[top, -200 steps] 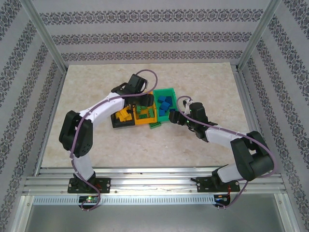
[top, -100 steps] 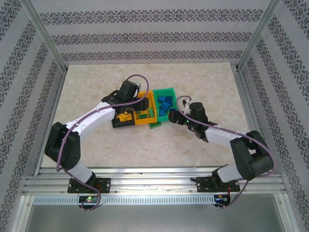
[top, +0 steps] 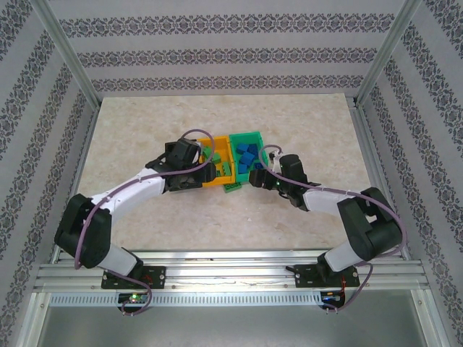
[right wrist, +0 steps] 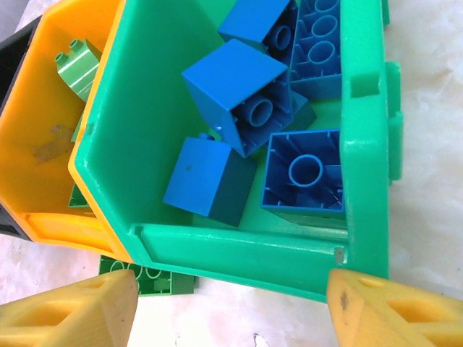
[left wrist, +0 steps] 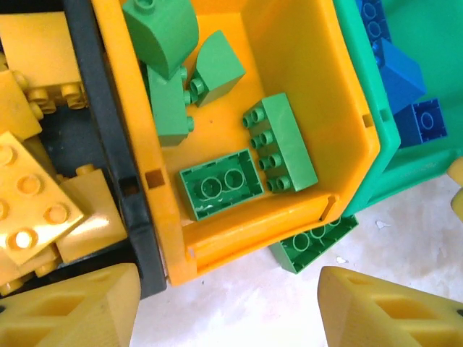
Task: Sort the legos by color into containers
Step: Rotate the container at the center of the table, then pick up the lego from the center of the table.
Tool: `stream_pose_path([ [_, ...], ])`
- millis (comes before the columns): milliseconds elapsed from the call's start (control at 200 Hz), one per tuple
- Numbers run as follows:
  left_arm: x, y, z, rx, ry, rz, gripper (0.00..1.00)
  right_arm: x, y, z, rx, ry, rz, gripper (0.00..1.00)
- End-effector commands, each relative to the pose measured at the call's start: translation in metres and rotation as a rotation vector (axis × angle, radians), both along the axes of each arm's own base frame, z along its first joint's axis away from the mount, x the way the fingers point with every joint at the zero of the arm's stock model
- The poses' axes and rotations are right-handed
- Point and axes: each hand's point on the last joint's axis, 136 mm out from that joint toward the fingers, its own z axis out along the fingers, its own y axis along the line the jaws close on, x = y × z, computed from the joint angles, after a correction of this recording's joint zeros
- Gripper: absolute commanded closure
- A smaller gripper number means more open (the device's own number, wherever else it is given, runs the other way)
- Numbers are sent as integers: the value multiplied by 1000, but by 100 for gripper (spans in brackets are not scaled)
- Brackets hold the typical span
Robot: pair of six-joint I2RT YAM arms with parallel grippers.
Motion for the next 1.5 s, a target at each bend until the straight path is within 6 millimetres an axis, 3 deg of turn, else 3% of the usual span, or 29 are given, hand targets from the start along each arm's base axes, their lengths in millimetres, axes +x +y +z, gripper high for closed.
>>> stream_pose_path([
  [0, -4, 0, 4, -42, -31, 9, 34, 14, 14, 9, 32, -26, 13, 30],
  [160, -7, 3, -11, -31, -13, 22, 34, 31, 24, -6, 22, -3, 16, 30],
  [310, -6, -2, -15, -51, -1, 17, 34, 43, 42, -6, 56, 4, 41, 30],
  [560, -13, 17, -7, -5, -43, 54, 34, 10, 55, 3, -62, -31, 119, 29],
  [849, -11, 32, 11, 44, -131, 73, 36, -18, 68, -22, -268, 5, 214, 27],
  [1059, -9, 35, 16, 56, -146, 71, 38, -20, 79, -32, -424, -9, 251, 26],
  [1494, -15, 36, 9, 37, -138, 54, 38, -14, 94, -44, -510, 5, 269, 25],
])
